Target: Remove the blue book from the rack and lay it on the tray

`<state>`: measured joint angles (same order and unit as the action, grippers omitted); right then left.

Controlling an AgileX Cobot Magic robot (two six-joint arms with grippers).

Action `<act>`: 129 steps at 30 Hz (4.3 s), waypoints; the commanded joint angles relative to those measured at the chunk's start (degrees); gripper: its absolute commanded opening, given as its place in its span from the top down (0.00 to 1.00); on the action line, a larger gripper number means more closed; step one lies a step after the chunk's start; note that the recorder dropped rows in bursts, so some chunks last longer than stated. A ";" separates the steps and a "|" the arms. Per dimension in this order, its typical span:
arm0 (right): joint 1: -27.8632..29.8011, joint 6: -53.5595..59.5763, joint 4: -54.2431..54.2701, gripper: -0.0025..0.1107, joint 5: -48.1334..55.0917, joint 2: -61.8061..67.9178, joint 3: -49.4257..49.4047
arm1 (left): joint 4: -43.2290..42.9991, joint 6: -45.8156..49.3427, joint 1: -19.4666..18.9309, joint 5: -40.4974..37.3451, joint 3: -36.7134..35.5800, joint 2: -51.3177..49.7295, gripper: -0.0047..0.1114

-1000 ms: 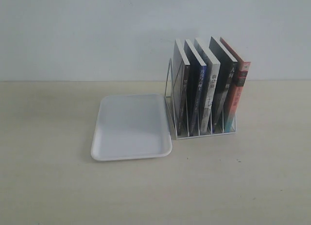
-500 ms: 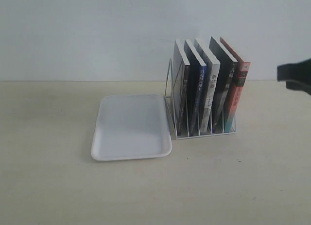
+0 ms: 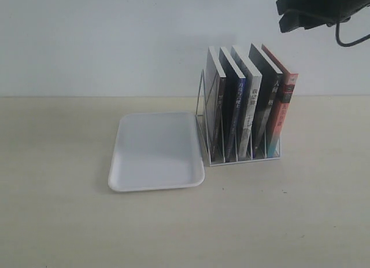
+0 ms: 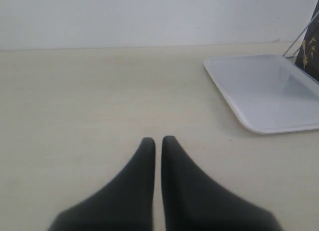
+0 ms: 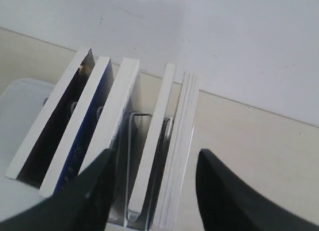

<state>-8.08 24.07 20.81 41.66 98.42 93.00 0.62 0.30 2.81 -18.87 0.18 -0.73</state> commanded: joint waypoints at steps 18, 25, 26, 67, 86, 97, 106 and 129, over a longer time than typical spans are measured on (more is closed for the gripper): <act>0.15 -2.99 -8.69 0.54 7.31 14.25 8.23 | -0.05 0.18 -0.19 0.81 -0.18 0.25 0.92; 0.05 -4.04 -8.69 0.90 10.68 14.85 8.23 | -0.05 0.18 -0.19 0.81 -0.18 0.25 0.92; 0.05 -4.04 -8.03 0.98 10.68 14.85 8.23 | -0.05 0.18 -0.19 0.81 -0.18 0.25 0.92; -7.23 -13.47 -21.41 0.98 19.92 14.12 23.66 | -0.05 0.18 -0.19 0.81 -0.18 0.25 0.92; -7.23 -15.14 -19.96 0.98 18.83 16.26 23.66 | -0.05 0.18 -0.19 0.81 -0.18 0.25 0.92; -7.23 -17.30 -17.46 0.98 13.61 19.39 23.66 | -0.05 0.18 -0.19 0.81 -0.18 0.25 0.92; -7.23 -22.24 -23.07 0.78 15.31 19.51 23.66 | -0.05 0.18 -0.19 0.81 -0.18 0.25 0.92; -7.86 -24.07 -16.20 0.55 20.66 12.97 23.66 | -0.05 0.18 -0.19 0.81 -0.18 0.25 0.92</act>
<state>-15.44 -0.71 3.35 60.72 111.34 116.42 0.62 0.00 2.81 -18.87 0.18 -0.73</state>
